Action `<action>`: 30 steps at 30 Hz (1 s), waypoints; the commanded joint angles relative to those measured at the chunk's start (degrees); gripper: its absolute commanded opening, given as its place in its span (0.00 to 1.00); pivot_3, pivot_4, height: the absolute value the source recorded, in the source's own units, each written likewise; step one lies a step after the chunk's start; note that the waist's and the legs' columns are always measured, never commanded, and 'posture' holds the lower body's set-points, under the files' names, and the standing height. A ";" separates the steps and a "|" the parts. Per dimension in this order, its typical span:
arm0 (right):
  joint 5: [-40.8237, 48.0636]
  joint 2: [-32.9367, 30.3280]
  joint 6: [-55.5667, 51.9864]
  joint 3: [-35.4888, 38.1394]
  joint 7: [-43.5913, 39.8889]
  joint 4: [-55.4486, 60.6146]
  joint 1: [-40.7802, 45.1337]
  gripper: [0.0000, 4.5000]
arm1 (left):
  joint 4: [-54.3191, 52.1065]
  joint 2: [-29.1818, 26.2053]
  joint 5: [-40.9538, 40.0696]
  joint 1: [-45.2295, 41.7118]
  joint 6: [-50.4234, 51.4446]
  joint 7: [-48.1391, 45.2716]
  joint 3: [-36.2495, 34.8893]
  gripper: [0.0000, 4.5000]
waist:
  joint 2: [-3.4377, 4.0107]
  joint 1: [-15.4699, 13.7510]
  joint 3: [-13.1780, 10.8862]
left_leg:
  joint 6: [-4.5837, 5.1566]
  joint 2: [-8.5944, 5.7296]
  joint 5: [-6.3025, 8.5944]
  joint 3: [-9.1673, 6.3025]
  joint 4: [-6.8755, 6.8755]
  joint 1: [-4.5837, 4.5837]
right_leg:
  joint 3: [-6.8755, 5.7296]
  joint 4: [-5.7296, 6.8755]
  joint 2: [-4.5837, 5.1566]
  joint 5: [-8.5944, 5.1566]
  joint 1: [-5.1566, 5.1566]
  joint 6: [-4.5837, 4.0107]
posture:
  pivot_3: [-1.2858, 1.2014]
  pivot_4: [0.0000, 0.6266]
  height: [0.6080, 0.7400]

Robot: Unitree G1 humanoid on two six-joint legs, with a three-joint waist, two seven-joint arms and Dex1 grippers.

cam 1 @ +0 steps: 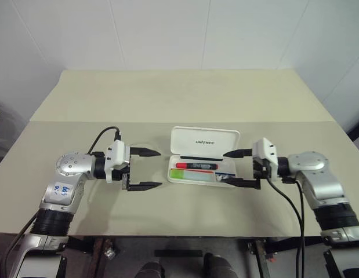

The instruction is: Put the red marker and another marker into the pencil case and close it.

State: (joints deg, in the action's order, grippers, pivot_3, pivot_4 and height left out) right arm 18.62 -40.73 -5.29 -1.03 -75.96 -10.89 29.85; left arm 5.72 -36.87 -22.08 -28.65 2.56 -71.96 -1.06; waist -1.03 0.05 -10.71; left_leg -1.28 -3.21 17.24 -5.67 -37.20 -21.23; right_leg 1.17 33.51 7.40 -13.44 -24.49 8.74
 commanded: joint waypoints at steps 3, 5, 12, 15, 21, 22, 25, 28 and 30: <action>7.28 -4.21 -6.07 8.69 2.21 9.49 -3.96 1.00 | 5.44 -0.60 -2.93 -3.35 -1.06 -2.79 -3.05 0.86 | 0.00 -0.02 0.00 | 0.01 -0.01 0.01 0.00 -0.01 -0.01 | 0.00 -0.01 0.01 0.00 0.01 0.00 | 0.52 0.24 1.00; 7.89 -5.54 -6.99 10.86 3.27 10.50 -5.02 1.00 | 8.02 -0.76 -3.12 -4.62 -1.63 -4.03 -3.46 0.73 | 0.00 -0.01 0.00 | 0.01 -0.01 0.01 0.01 -0.03 -0.01 | 0.00 -0.01 0.01 0.00 0.01 0.00 | 0.52 0.24 1.00; 7.65 -7.92 -7.10 14.67 6.26 11.49 -6.99 1.00 | 14.28 1.07 -2.86 -8.05 -3.87 -4.78 -4.38 0.21 | 0.00 0.08 0.00 | 0.01 0.00 0.00 0.04 -0.05 0.03 | 0.01 0.03 0.00 0.00 0.01 0.00 | 0.52 0.24 1.00; 7.63 -7.90 -7.29 14.92 7.10 12.06 -7.23 1.00 | 15.59 1.91 -2.45 -8.26 -4.77 -4.47 -4.31 0.00 | 0.00 0.10 0.00 | 0.01 0.00 0.00 0.05 -0.04 0.03 | 0.02 0.02 0.00 0.00 0.01 0.00 | 0.52 0.24 1.00; 7.84 -7.74 -7.60 14.69 8.05 12.93 -7.75 1.00 | 19.30 3.88 -1.16 -10.58 -5.56 1.25 -5.47 0.00 | -0.01 -0.01 0.00 | 0.01 -0.01 0.00 0.03 -0.05 -0.02 | 0.01 0.01 0.01 0.01 0.00 0.01 | 0.52 0.24 1.00; 7.87 -7.74 -7.64 14.62 8.13 12.94 -7.71 1.00 | 19.99 4.20 -0.69 -11.17 -6.07 2.40 -5.50 0.00 | -0.01 -0.02 0.00 | 0.01 -0.01 0.00 0.03 -0.06 -0.02 | 0.01 0.01 0.01 0.01 0.01 0.01 | 0.52 0.24 1.00; 8.42 -7.72 -8.83 14.10 8.06 12.79 -7.40 1.00 | 24.26 6.70 1.90 -14.51 -5.26 10.55 -5.42 0.00 | -0.01 -0.08 -0.01 | 0.01 -0.01 0.00 0.03 -0.07 -0.01 | 0.01 0.02 0.01 0.01 0.01 0.02 | 0.52 0.24 1.00; 8.16 -7.27 -9.16 13.33 8.45 13.06 -7.54 1.00 | 28.66 9.06 4.39 -17.14 -5.84 15.00 -4.57 0.00 | -0.01 -0.16 0.00 | 0.01 -0.02 0.00 0.03 -0.09 -0.01 | 0.01 0.02 0.01 0.03 0.03 0.05 | 0.52 0.24 1.00; 7.84 -6.64 -8.93 13.06 9.21 13.16 -7.53 1.00 | 31.39 10.43 6.01 -18.81 -6.12 17.21 -3.98 0.00 | -0.01 -0.17 -0.01 | 0.01 -0.04 0.00 0.04 -0.08 -0.01 | 0.01 0.01 0.01 0.03 0.03 0.06 | 0.52 0.24 1.00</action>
State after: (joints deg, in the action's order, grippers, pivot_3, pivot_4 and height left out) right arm 25.78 -47.35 -14.36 11.47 -67.36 0.43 21.89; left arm 36.21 -26.70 -17.25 -45.83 -2.64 -56.56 -5.25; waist -1.04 -0.12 -10.72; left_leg -1.27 -3.25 17.24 -5.64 -37.28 -21.24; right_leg 1.18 33.53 7.41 -13.41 -24.45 8.80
